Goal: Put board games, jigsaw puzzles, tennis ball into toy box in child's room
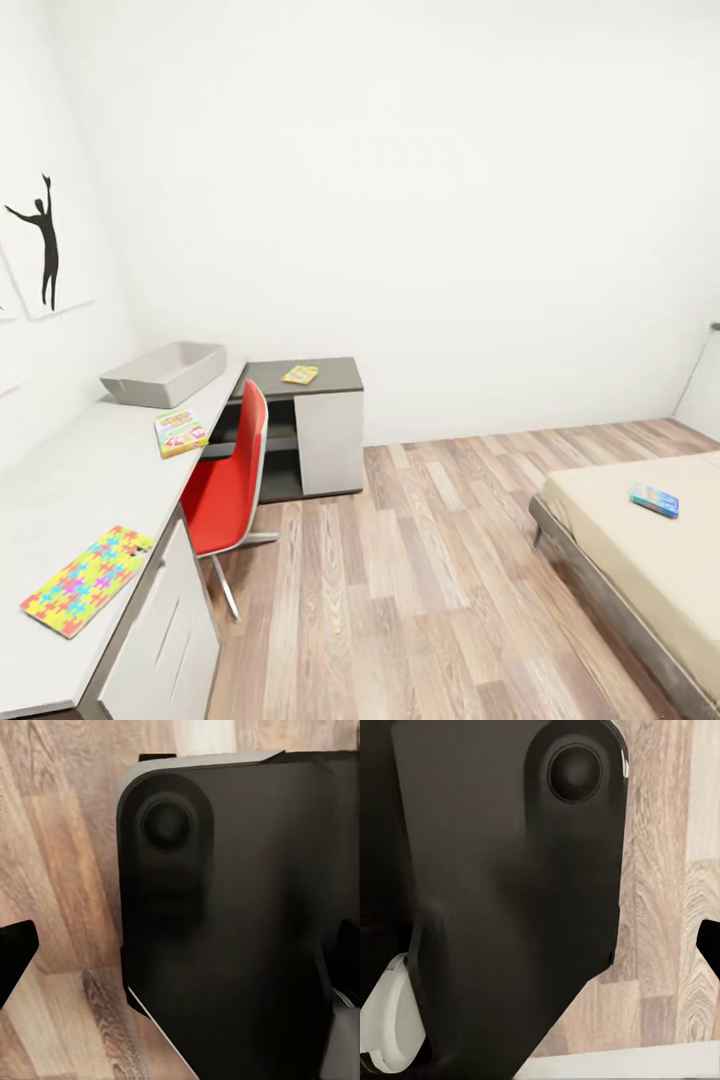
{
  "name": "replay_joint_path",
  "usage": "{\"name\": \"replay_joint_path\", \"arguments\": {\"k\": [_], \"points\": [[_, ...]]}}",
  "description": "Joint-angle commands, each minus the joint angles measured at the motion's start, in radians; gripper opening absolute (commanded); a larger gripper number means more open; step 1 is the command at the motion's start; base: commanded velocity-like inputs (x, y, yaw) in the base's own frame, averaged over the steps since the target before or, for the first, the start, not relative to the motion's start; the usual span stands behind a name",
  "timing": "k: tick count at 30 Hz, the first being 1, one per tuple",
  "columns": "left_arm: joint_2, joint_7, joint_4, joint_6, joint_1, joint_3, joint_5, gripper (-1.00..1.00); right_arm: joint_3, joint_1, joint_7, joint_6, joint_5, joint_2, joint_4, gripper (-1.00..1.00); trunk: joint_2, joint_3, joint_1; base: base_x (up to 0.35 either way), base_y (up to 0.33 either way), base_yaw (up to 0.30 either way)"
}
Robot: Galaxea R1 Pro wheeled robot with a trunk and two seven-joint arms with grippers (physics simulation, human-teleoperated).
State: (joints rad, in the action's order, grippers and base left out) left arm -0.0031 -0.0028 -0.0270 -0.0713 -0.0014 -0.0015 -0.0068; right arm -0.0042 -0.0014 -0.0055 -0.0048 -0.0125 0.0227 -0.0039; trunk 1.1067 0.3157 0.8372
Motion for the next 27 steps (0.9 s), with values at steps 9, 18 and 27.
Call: {"name": "replay_joint_path", "arguments": {"k": [9, 18, 27], "points": [[0.000, 0.000, -0.019, -0.002, 0.000, 0.000, -0.001, 1.00, 0.000, 0.000, -0.001, -0.001, -0.001, 0.000, -0.001, 1.00, -0.063, -0.027, -0.035, 0.000, 0.000, -0.279], [0.001, 0.001, -0.049, 0.000, 0.000, 0.000, -0.001, 1.00, 0.000, 0.000, -0.001, -0.001, -0.001, -0.001, -0.001, 1.00, -0.126, -0.056, -0.069, 0.000, 0.000, -0.279], [0.002, 0.001, -0.059, -0.001, 0.000, 0.000, -0.001, 1.00, 0.000, 0.000, -0.002, 0.000, -0.001, -0.001, 0.000, 1.00, -0.189, -0.084, -0.104, 0.000, 0.000, -0.279]]}}
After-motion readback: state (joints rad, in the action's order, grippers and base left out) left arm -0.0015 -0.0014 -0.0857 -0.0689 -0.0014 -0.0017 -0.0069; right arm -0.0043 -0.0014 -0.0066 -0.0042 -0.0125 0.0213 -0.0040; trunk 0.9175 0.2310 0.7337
